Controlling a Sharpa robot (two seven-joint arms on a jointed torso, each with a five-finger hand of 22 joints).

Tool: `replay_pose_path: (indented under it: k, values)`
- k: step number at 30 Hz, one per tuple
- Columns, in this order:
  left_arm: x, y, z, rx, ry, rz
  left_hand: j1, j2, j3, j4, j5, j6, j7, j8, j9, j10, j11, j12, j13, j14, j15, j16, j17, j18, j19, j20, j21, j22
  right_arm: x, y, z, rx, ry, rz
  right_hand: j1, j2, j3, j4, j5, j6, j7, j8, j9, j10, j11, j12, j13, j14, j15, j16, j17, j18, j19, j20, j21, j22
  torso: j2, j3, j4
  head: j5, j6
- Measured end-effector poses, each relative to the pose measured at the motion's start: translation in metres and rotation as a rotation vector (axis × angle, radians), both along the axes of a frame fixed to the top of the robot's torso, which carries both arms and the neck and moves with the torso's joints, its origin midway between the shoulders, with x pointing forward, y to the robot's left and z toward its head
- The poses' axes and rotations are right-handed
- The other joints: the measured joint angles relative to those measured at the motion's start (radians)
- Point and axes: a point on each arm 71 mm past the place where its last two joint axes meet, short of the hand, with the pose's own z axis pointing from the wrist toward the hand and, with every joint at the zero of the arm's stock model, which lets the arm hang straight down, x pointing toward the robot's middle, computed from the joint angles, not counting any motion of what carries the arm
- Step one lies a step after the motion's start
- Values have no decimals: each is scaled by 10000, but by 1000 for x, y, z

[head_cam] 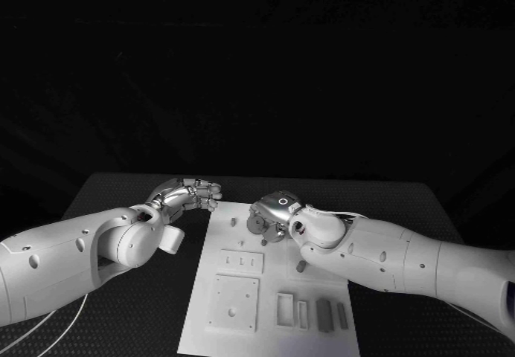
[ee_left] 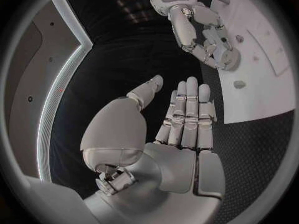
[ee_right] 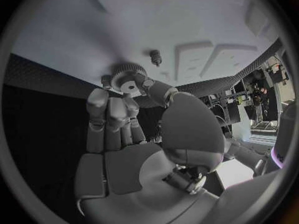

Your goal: Assemble the parts on the task board

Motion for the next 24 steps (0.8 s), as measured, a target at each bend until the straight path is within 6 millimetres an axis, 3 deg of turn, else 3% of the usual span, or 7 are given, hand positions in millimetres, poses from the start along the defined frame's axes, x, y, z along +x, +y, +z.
replay_pose_path:
  k: [2,5,8,11,14,24]
  values:
    - [0,0,0,1,0,1,0,0,0,0,0,0,0,0,0,0,0,0,0,0,0,-24,7,0,0,0,0,0,0,0,0,23,19,-14,45,43,9,3,0,-1,1,-4,-14,0,0,0,-4,0,0,-29,10,-1,0,0,0,0,-1,-1,0,0,1]
    - [0,0,0,2,-1,4,0,0,0,0,0,0,0,0,-1,0,0,0,0,0,0,-24,7,-1,0,0,0,0,0,-2,0,58,59,-58,284,282,272,-102,91,-49,48,-51,-61,0,0,0,-16,0,0,-63,10,-1,0,1,0,0,-1,5,-1,6,6]
    - [0,0,0,2,-1,5,0,0,0,0,0,0,0,0,-1,0,0,0,0,0,0,-24,7,-2,0,0,0,-1,1,-5,0,76,106,-132,285,403,462,-292,903,-84,84,-143,-141,0,0,0,-17,0,0,-64,37,-1,-1,1,0,0,-1,6,-2,14,8]
    - [0,0,0,2,-1,7,0,0,0,0,0,0,0,-19,-1,0,0,-12,0,0,0,-23,7,-2,0,0,0,-1,2,-8,-1,87,165,-220,164,523,532,-362,1138,-84,84,-143,-179,0,0,0,-17,0,0,-98,48,-1,-1,1,0,0,-1,6,-7,17,10]
    - [0,0,0,3,-1,8,0,0,0,0,0,0,0,-37,-1,0,0,-38,0,0,0,-23,7,-3,0,0,0,-2,3,-12,-1,96,238,-308,131,556,590,-420,1168,-85,84,-142,-204,0,0,0,-16,0,0,-105,60,-1,-10,10,-1,0,-1,8,-7,18,9]
    - [0,1,0,8,-1,28,0,0,0,0,0,0,0,-37,-3,0,0,-38,0,0,0,-23,15,-5,0,0,0,-2,1,-25,-1,402,363,-453,-67,671,735,-566,1870,-131,130,-138,-321,-1,1,-1,-16,0,0,-107,106,-1,-36,36,-1,0,-1,8,-7,25,-6]
